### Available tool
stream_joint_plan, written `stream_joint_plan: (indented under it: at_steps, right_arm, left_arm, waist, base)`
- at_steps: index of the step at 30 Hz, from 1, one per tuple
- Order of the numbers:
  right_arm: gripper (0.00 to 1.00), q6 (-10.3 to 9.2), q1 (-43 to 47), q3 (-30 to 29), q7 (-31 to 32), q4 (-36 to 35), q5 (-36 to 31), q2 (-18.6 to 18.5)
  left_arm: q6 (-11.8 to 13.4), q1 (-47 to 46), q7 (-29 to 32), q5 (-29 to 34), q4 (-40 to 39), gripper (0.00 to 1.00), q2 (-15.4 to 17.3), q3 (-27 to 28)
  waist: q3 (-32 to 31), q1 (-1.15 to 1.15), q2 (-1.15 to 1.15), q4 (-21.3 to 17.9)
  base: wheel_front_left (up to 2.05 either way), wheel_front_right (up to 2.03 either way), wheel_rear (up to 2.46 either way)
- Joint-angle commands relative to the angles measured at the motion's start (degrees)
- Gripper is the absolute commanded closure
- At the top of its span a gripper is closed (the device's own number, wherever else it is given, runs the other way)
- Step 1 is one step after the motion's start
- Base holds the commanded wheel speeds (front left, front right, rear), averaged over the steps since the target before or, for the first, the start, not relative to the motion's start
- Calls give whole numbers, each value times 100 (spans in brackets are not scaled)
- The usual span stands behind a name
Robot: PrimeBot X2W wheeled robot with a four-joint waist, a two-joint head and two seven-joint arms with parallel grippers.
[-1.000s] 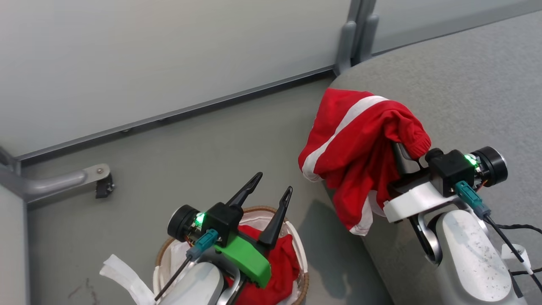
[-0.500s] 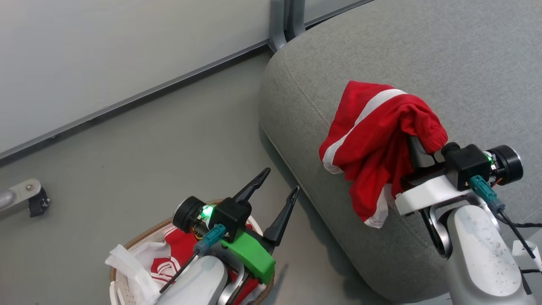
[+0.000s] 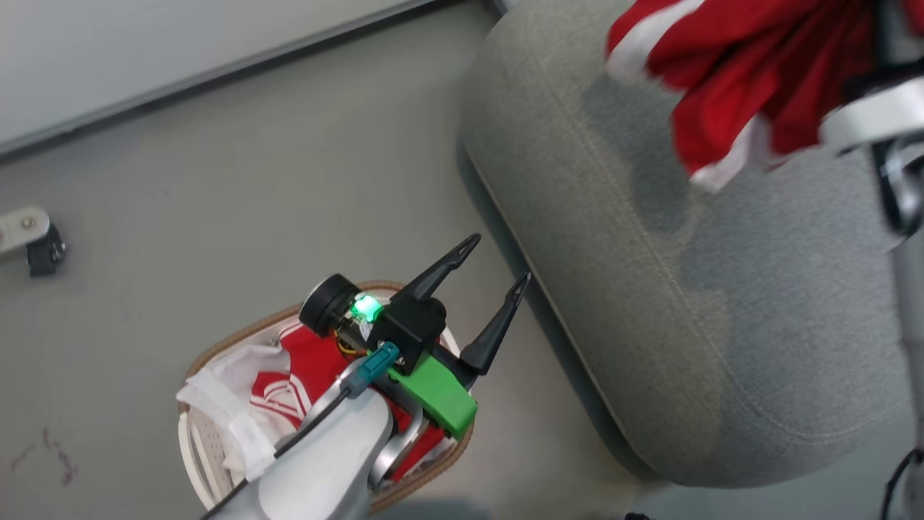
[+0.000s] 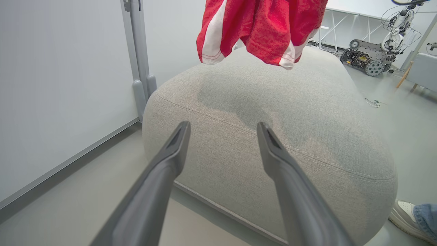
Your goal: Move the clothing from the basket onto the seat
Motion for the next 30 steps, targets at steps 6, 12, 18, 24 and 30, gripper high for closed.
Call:
stream_joint_plan:
  at_steps: [6, 12, 18, 24, 30]
  right_arm:
    - [100, -8, -951, -624, -14, 863, 128, -679]
    - [100, -8, -1143, -931, -14, 1453, -28, -789]
    - [100, -8, -801, -982, -14, 1591, -187, -436]
    - [96, -8, -505, -936, -13, 1546, -157, -158]
    - [0, -8, -210, -956, -13, 1434, -205, 86]
  left_arm:
    - [-17, -486, -5, 102, -155, 0, 151, -107]
    - [-17, -673, -5, 186, -256, 0, 258, -52]
    - [-17, -706, -5, 241, -269, 0, 337, 24]
    - [-17, -668, -5, 230, -241, 0, 376, 59]
    - [-17, -659, -5, 167, -184, 0, 434, 84]
  waist:
    - [1148, 0, 0, 733]
    - [1588, 0, 0, 836]
    - [1829, 0, 0, 751]
    - [1831, 0, 0, 630]
    - [1716, 0, 0, 535]
  base:
    - [0, 0, 0]
    - [0, 0, 0]
    - [0, 0, 0]
    - [0, 0, 0]
    - [0, 0, 0]
